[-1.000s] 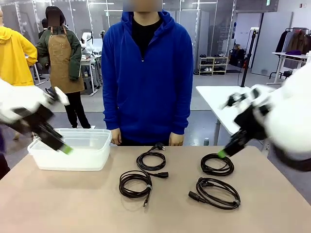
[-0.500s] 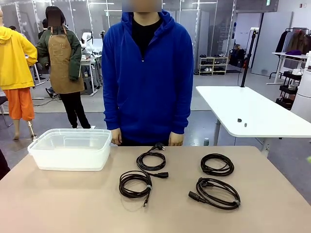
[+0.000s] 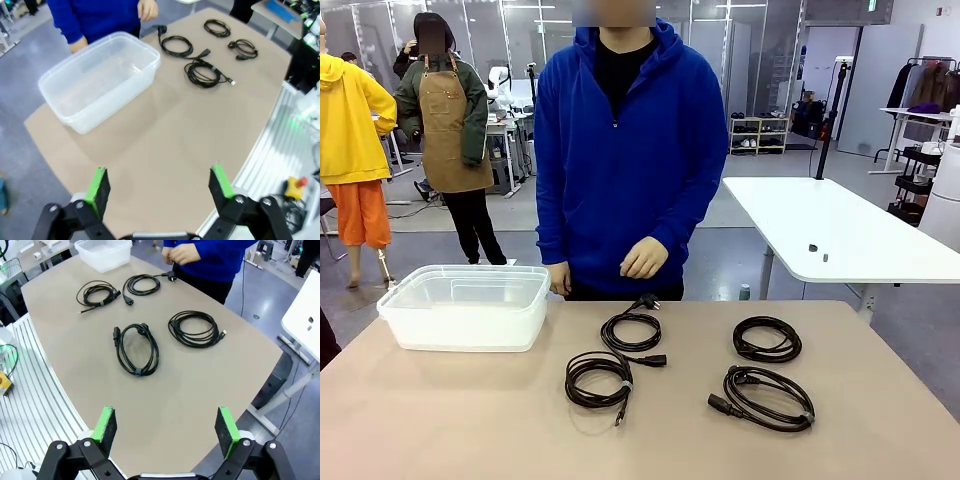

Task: Organize and store the cables.
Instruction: Place the Power Cable into the Organizing box.

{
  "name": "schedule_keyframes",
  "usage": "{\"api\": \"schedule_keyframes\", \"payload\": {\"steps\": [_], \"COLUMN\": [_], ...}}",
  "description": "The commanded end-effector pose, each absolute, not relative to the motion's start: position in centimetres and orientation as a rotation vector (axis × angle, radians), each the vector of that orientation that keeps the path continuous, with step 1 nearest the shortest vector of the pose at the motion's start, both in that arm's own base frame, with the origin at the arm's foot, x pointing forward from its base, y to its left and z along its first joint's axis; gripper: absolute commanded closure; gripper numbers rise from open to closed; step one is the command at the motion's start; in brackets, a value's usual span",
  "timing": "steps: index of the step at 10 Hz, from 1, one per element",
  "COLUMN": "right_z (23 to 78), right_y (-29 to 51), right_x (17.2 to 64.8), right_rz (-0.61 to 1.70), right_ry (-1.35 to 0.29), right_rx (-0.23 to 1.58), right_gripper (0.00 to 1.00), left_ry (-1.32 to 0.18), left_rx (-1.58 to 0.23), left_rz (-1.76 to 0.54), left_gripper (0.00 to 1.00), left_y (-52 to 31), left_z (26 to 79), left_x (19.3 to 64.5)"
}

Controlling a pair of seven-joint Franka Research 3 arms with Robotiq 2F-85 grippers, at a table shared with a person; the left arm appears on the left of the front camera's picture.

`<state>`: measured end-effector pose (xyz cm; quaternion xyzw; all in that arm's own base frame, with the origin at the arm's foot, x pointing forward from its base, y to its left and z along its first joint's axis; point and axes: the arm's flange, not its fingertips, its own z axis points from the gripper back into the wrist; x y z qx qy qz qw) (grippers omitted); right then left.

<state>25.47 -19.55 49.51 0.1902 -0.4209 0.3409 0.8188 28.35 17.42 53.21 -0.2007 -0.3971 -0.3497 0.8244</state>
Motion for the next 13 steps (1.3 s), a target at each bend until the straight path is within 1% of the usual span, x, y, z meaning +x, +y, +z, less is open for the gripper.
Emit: {"api": "schedule_keyframes", "payload": {"steps": [1,13], "right_z": [49.29,49.29], "right_y": [-19.87,-19.87], "right_x": [25.37,25.37], "right_rz": [0.739,0.739], "right_ry": [-0.880,-0.880], "right_rx": [0.381,0.381], "right_gripper": [0.00,0.00], "left_ry": [-0.832,-0.832], "left_rx": [-0.419,-0.419], "left_rz": [-0.799,-0.799], "left_gripper": [0.00,0.00], "left_y": [16.65,16.65], "left_z": [53.84,53.84], "left_x": [29.18,29.18]}}
